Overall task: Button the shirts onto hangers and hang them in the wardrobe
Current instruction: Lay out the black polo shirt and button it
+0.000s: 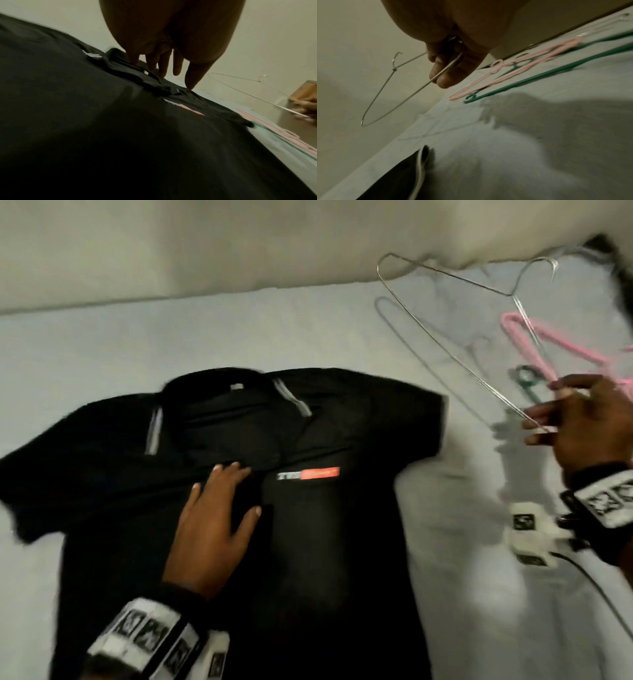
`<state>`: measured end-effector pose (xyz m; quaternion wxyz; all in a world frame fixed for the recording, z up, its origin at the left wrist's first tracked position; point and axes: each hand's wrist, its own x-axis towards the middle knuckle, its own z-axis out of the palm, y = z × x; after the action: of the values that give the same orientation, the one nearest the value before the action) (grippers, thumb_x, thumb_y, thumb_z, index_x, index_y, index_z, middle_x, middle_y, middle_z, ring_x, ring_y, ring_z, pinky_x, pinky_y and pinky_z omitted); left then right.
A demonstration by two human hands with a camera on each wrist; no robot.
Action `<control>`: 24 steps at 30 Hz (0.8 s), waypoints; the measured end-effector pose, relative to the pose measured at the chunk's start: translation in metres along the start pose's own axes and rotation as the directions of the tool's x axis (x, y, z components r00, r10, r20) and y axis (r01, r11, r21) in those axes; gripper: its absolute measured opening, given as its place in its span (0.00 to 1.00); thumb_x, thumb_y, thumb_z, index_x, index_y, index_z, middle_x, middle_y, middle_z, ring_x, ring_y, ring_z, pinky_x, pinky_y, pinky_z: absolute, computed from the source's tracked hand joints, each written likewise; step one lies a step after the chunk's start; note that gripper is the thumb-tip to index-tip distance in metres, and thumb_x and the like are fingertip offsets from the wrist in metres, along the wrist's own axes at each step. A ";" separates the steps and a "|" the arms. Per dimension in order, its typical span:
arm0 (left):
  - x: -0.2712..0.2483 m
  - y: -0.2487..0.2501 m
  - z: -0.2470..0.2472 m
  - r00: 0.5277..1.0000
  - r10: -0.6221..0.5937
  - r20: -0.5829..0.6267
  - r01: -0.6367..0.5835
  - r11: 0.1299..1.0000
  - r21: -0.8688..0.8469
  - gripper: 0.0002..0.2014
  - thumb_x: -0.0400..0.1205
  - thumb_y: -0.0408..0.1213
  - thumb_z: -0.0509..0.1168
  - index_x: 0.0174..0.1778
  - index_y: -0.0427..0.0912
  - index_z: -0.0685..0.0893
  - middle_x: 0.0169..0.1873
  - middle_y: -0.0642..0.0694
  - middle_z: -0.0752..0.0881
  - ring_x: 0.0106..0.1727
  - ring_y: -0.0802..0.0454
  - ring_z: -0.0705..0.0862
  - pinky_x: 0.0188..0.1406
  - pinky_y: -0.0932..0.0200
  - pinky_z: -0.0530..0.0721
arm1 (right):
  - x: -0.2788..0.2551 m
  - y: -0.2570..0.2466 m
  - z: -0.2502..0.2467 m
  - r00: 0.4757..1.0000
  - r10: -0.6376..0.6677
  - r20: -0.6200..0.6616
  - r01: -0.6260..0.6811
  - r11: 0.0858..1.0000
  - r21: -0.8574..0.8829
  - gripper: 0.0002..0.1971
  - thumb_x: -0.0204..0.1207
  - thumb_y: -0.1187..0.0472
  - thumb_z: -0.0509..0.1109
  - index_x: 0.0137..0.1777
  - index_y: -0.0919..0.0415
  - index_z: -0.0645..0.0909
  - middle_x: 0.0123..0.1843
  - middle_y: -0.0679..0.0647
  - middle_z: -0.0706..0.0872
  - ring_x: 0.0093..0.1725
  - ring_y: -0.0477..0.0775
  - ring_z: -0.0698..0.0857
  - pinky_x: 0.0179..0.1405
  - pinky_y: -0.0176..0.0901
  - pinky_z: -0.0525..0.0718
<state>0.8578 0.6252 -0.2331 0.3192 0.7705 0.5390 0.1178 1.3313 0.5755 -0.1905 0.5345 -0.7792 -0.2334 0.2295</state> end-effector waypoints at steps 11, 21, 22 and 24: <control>0.076 -0.071 -0.100 0.973 -0.186 -0.137 0.211 0.956 0.204 0.22 0.85 0.52 0.66 0.71 0.45 0.76 0.61 0.40 0.84 0.61 0.37 0.84 0.56 0.45 0.80 | -0.045 -0.045 0.126 0.911 -0.029 0.410 0.111 0.978 -0.177 0.12 0.74 0.35 0.72 0.47 0.42 0.86 0.29 0.47 0.85 0.20 0.46 0.80 0.15 0.35 0.77; 0.121 -0.084 -0.104 0.919 -0.392 -0.044 0.395 0.910 0.128 0.16 0.82 0.51 0.63 0.43 0.41 0.86 0.45 0.37 0.89 0.52 0.34 0.86 0.47 0.53 0.77 | -0.077 -0.051 0.199 0.855 -0.073 0.513 0.223 0.946 -0.237 0.08 0.87 0.62 0.64 0.52 0.57 0.86 0.26 0.48 0.85 0.20 0.44 0.79 0.16 0.36 0.77; 0.121 -0.081 -0.109 0.923 -0.378 -0.069 0.384 0.919 0.089 0.16 0.82 0.51 0.63 0.41 0.42 0.86 0.43 0.39 0.89 0.50 0.36 0.86 0.46 0.54 0.77 | -0.079 -0.052 0.209 0.847 -0.070 0.527 0.219 0.949 -0.226 0.08 0.87 0.63 0.64 0.52 0.57 0.85 0.26 0.47 0.85 0.20 0.44 0.79 0.16 0.35 0.77; 0.122 -0.075 -0.119 0.934 -0.347 -0.087 0.350 0.936 0.030 0.15 0.81 0.50 0.63 0.40 0.42 0.86 0.38 0.43 0.88 0.46 0.41 0.86 0.44 0.55 0.75 | -0.085 -0.051 0.232 0.819 -0.060 0.571 0.220 0.951 -0.216 0.09 0.86 0.64 0.64 0.50 0.55 0.85 0.26 0.47 0.86 0.20 0.45 0.79 0.16 0.36 0.78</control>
<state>0.7859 0.7951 -0.2080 0.2959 0.6643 0.6820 0.0780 1.1177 0.7086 -0.2084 0.3464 -0.7245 -0.4653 0.3723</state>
